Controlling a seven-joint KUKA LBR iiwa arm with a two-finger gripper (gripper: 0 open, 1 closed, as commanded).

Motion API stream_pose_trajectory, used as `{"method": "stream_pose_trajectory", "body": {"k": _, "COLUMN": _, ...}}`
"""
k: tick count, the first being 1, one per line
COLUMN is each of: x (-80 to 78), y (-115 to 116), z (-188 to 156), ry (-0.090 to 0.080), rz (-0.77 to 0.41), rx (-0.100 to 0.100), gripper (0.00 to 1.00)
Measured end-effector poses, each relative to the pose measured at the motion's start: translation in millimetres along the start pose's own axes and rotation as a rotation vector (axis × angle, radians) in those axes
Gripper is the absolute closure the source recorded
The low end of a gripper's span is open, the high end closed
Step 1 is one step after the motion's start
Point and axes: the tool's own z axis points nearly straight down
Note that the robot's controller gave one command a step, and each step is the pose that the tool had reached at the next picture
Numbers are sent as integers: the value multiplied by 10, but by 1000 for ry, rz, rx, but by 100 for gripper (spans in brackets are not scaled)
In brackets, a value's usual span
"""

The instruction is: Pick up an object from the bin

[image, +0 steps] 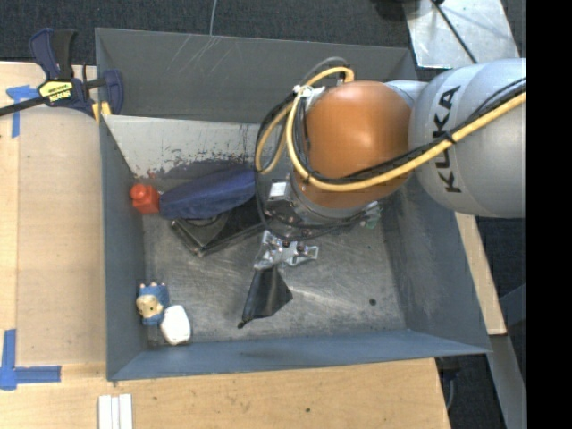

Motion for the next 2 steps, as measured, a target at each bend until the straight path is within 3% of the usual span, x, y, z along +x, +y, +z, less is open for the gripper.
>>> {"method": "stream_pose_trajectory", "body": {"k": 1, "x": 23, "y": 162, "z": -914, "ry": 0, "rz": 3, "rx": 0, "gripper": 100}}
{"method": "stream_pose_trajectory", "body": {"k": 2, "x": 571, "y": 225, "z": -776, "ry": 5, "rz": -450, "rx": -12, "gripper": 100}}
